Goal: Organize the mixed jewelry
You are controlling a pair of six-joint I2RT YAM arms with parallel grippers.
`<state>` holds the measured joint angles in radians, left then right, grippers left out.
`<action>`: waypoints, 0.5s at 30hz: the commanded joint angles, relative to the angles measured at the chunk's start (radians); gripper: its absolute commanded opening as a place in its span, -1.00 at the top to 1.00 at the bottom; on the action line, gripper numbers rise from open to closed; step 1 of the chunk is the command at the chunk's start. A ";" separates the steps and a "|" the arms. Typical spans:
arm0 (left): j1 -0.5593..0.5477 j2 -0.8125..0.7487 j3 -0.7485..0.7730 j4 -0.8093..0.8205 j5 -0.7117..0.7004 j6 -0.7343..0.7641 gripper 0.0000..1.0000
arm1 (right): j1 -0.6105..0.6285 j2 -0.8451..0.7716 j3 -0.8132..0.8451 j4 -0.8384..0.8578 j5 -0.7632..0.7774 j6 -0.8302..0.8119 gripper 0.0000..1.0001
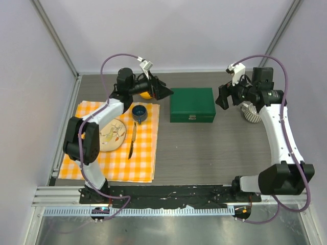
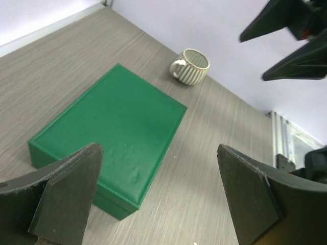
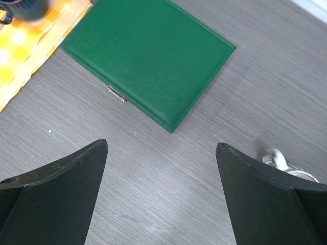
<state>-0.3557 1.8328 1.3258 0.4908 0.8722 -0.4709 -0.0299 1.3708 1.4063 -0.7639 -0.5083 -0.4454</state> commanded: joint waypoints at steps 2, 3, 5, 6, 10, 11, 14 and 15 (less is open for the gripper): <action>-0.110 -0.135 0.004 -0.480 -0.255 0.355 -0.99 | -0.001 -0.075 -0.059 -0.006 0.037 0.026 -0.87; -0.135 -0.135 0.038 -0.532 -0.300 0.423 -0.99 | -0.001 -0.079 -0.064 0.000 0.046 0.039 -0.87; -0.190 -0.109 0.075 -0.632 -0.411 0.463 -0.99 | 0.001 -0.095 -0.079 0.029 0.079 0.088 -0.87; -0.206 -0.093 0.111 -0.650 -0.438 0.466 -1.00 | -0.001 -0.101 -0.087 0.040 0.088 0.100 -0.88; -0.262 0.021 0.235 -0.736 -0.553 0.525 -0.99 | -0.001 -0.133 -0.130 0.100 0.125 0.146 -0.88; -0.285 0.069 0.263 -0.744 -0.577 0.534 -0.99 | -0.001 -0.141 -0.138 0.101 0.126 0.151 -0.88; -0.331 0.166 0.369 -0.753 -0.711 0.566 -0.99 | -0.001 -0.159 -0.168 0.101 0.128 0.148 -0.88; -0.344 0.187 0.387 -0.750 -0.749 0.598 -0.99 | -0.001 -0.164 -0.187 0.100 0.129 0.146 -0.88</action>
<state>-0.6643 1.9377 1.6203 -0.1944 0.3355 0.0200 -0.0299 1.2690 1.2495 -0.7197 -0.4015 -0.3283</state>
